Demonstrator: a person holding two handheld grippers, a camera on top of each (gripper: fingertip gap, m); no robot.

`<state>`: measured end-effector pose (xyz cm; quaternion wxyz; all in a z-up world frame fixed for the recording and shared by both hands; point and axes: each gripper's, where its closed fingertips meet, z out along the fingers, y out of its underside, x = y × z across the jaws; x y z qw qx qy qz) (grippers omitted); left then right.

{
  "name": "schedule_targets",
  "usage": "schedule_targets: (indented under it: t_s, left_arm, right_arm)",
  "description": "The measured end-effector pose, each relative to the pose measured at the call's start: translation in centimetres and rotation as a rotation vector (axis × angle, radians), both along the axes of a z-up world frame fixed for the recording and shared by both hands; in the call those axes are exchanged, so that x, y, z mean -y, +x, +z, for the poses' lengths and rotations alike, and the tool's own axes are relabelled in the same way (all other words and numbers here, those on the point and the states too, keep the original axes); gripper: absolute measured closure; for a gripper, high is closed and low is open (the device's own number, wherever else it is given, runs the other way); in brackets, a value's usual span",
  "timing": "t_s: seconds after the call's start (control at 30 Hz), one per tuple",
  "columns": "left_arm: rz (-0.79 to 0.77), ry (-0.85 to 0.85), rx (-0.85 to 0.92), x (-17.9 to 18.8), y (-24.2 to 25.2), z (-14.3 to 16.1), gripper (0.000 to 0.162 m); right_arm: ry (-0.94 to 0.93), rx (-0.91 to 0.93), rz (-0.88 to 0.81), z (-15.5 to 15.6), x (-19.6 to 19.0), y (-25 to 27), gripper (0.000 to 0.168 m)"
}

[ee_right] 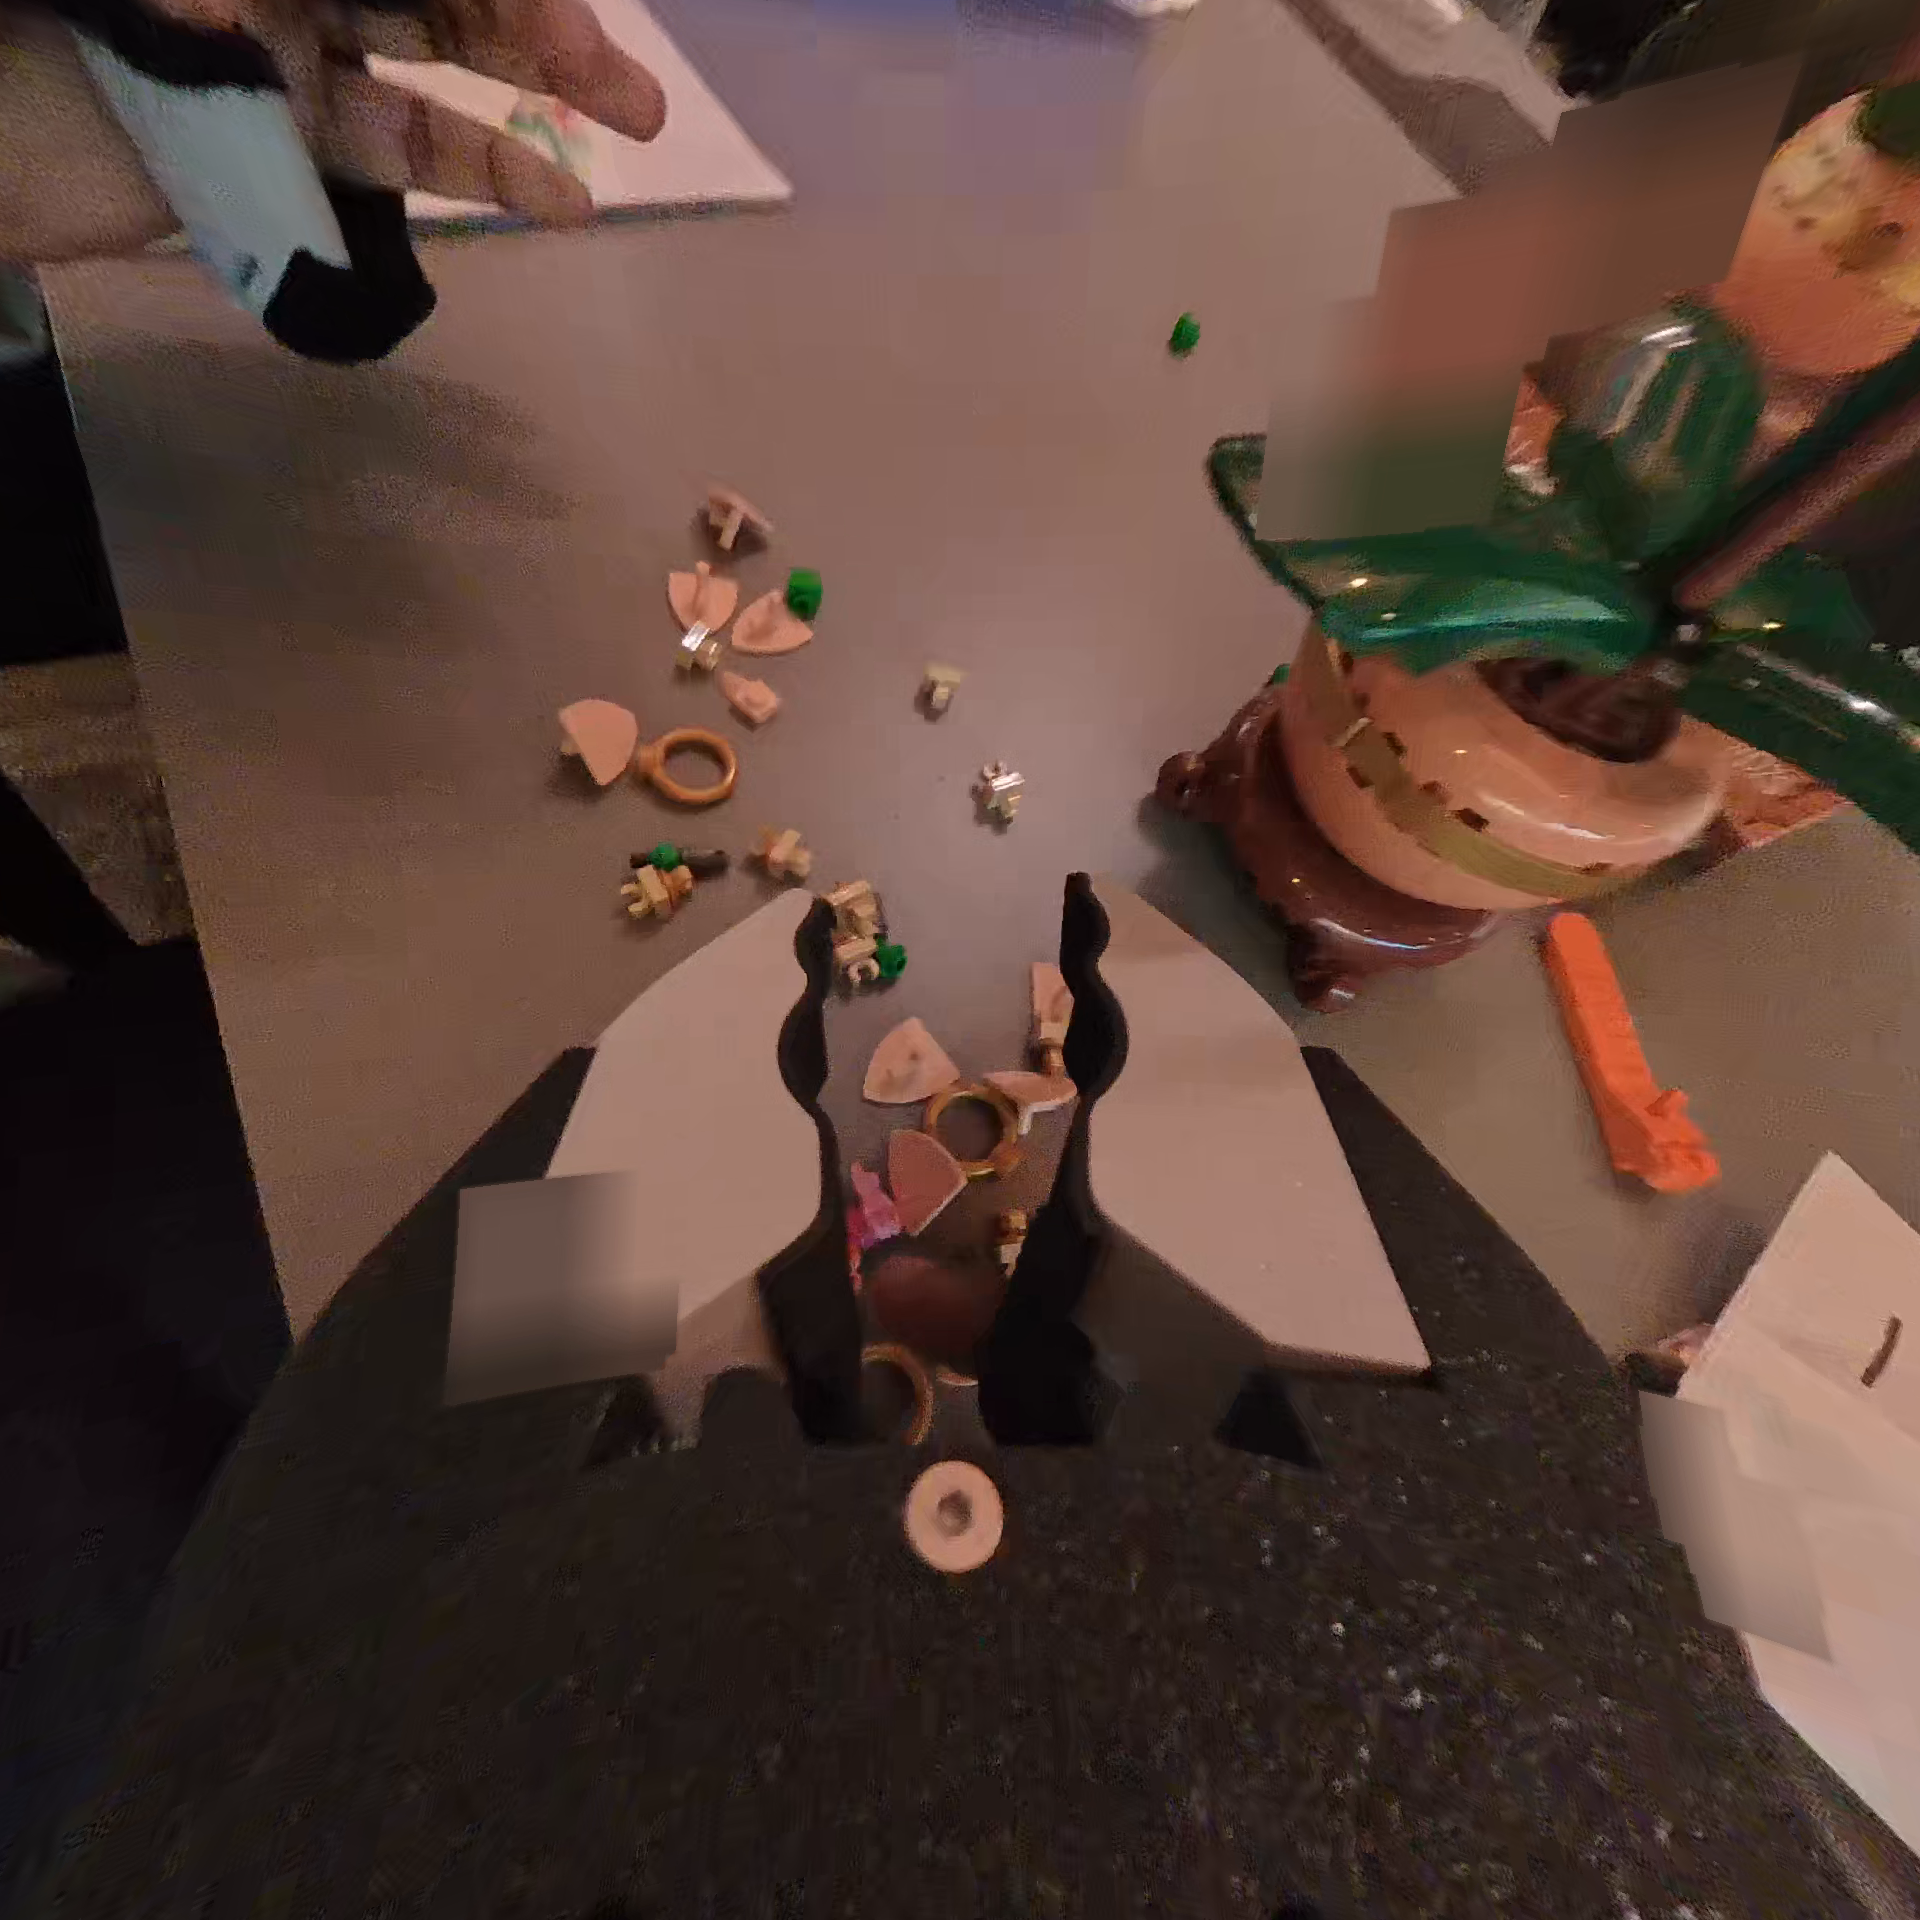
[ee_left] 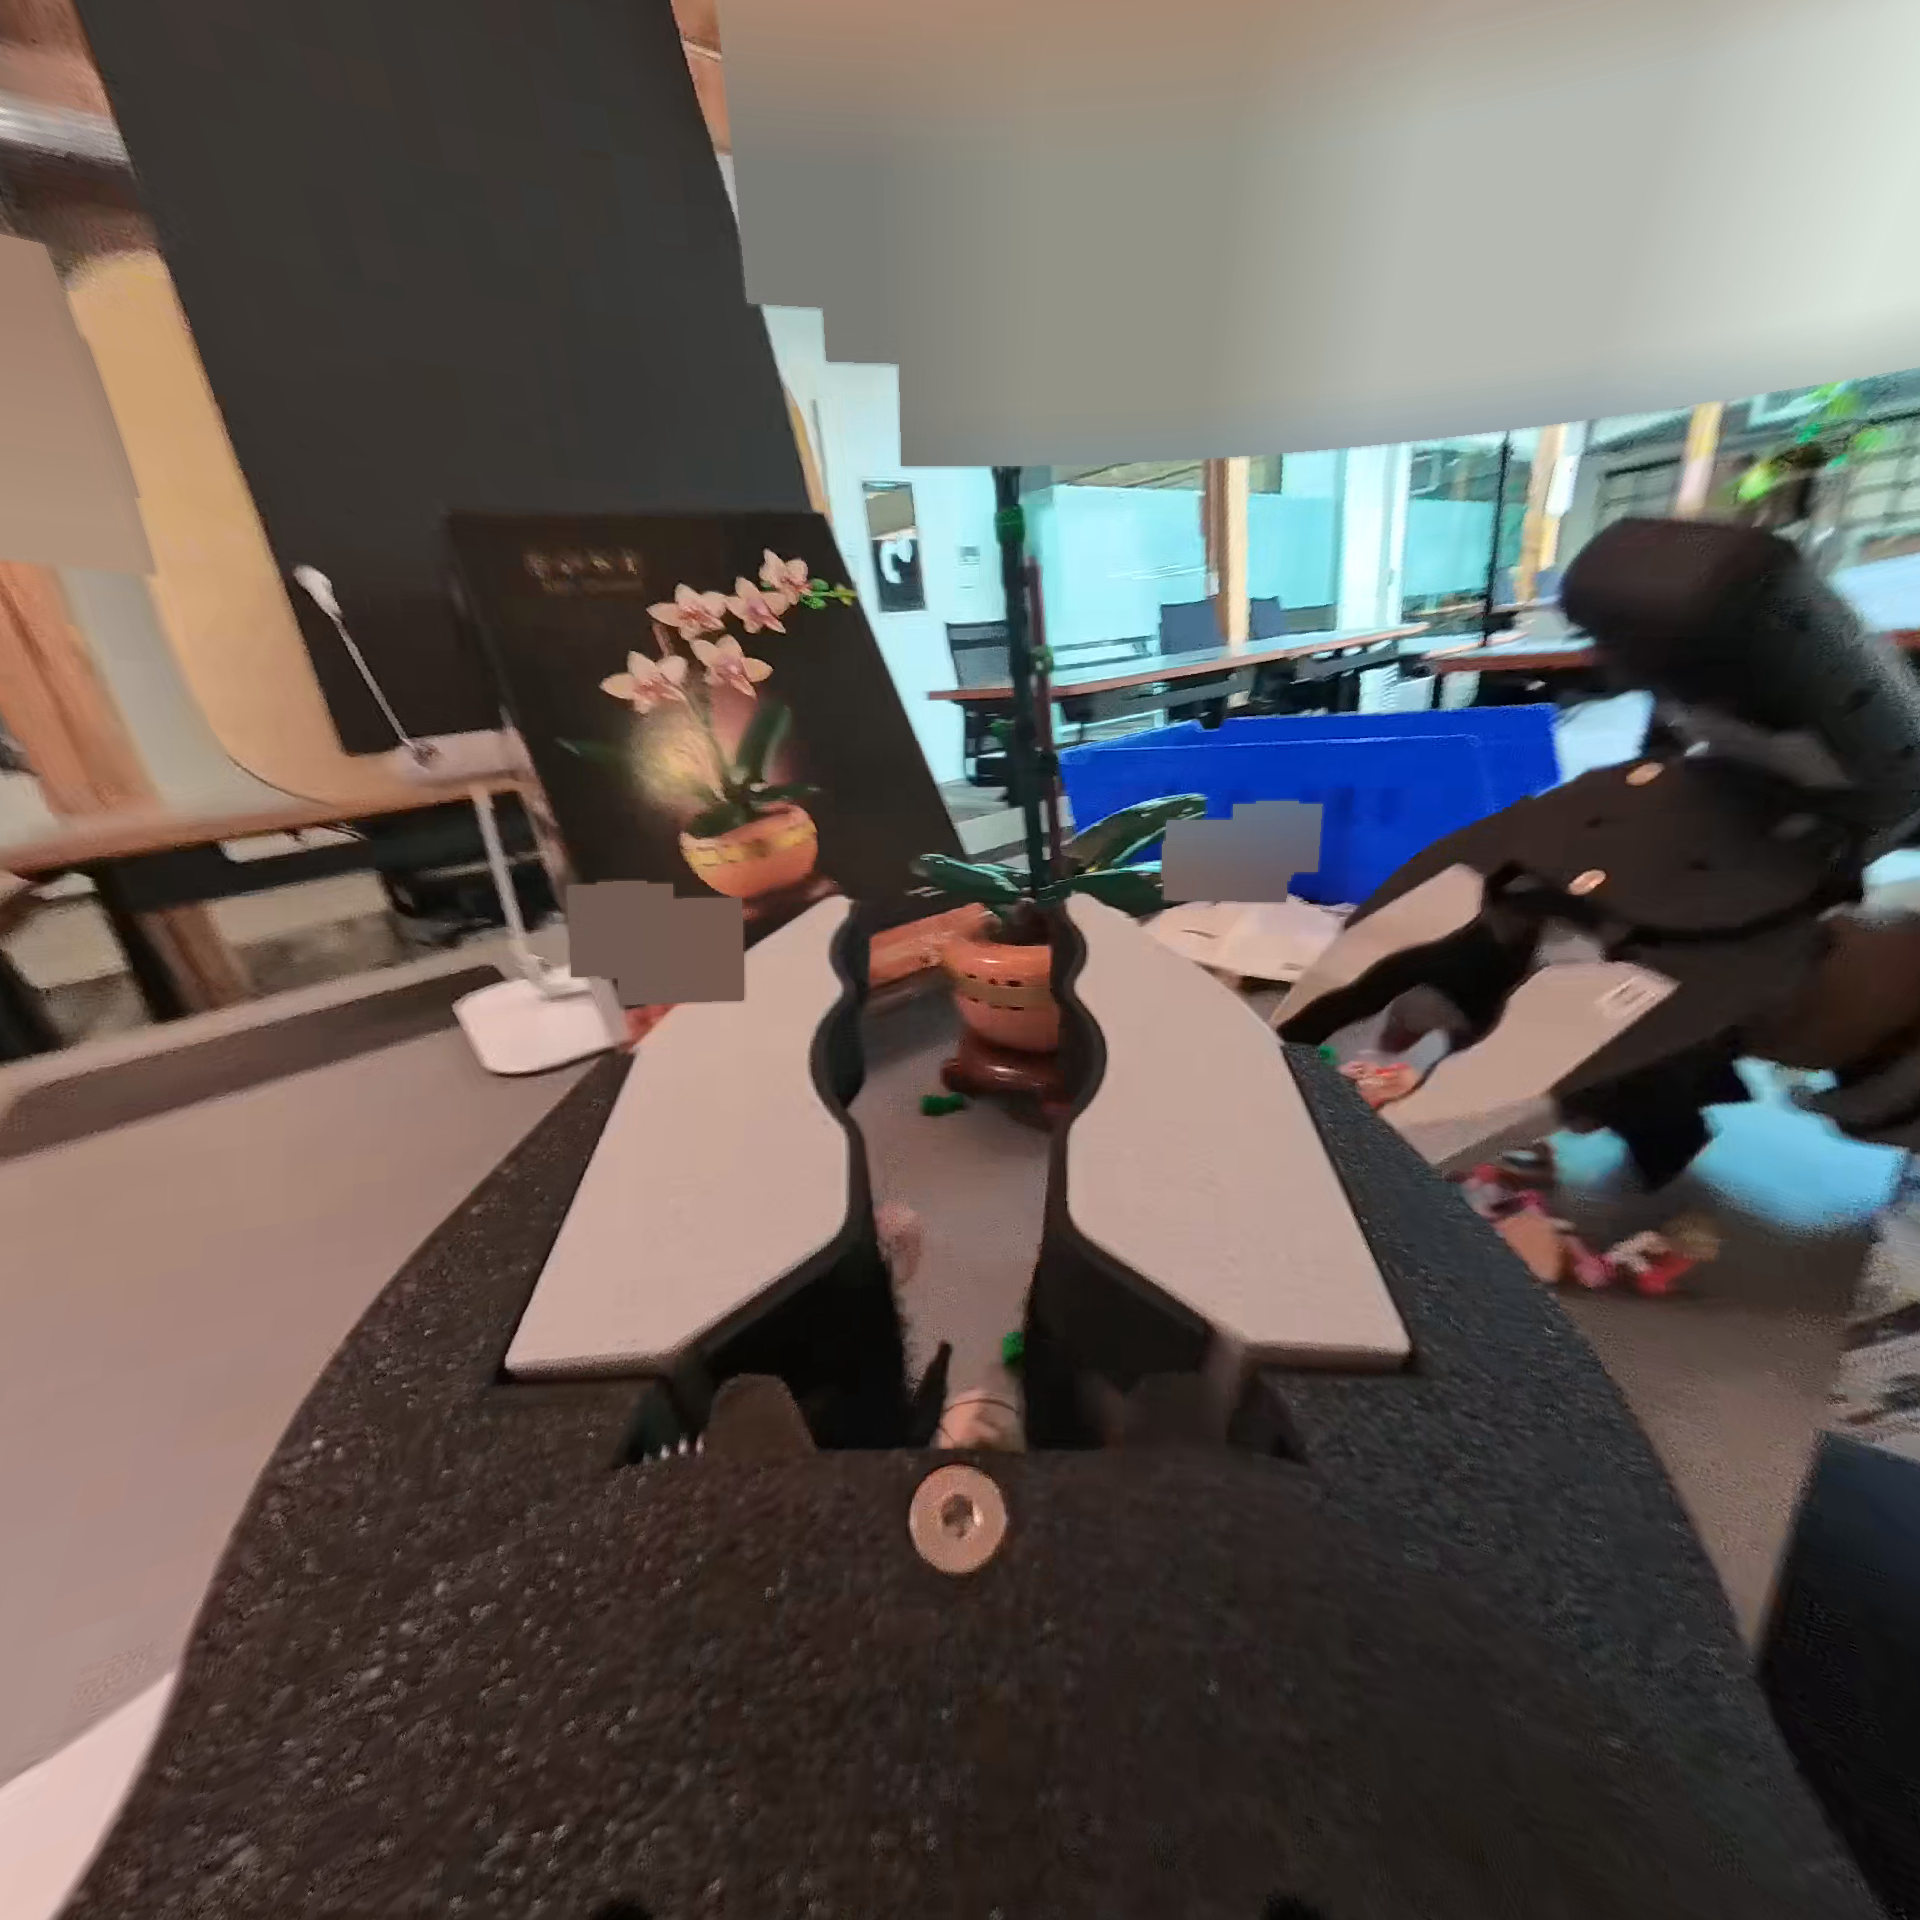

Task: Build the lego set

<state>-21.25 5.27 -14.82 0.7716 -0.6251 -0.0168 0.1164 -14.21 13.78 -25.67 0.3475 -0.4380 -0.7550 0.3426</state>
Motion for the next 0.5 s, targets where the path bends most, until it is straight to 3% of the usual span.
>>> schedule_targets:
  t_s: [0.13, 0.27, 0.4, 0.5]
  left_arm:
    - [0.040, -0.078, -0.050, 0.2, -0.5, -0.9, 0.121]
    - [-0.130, -0.130, -0.159, -0.9, 3.2, -1.2, 0.129]
    - [-0.304, -0.404, -0.287, -3.5, 8.3, -5.5, 0.138]
    - [-0.408, -0.502, -0.320, -5.0, 11.0, -7.4, 0.140]
  right_arm:
    - [-0.168, -0.199, -0.115, 3.4, -2.2, 0.4, 0.124]
    - [-0.181, -0.186, -0.174, 2.5, -3.7, 0.9, 0.106]
    - [0.056, -0.177, -0.173, 1.1, -3.2, 0.3, 0.100]
    - [0.264, -0.217, -0.136, 1.1, -2.2, -0.2, 0.092]
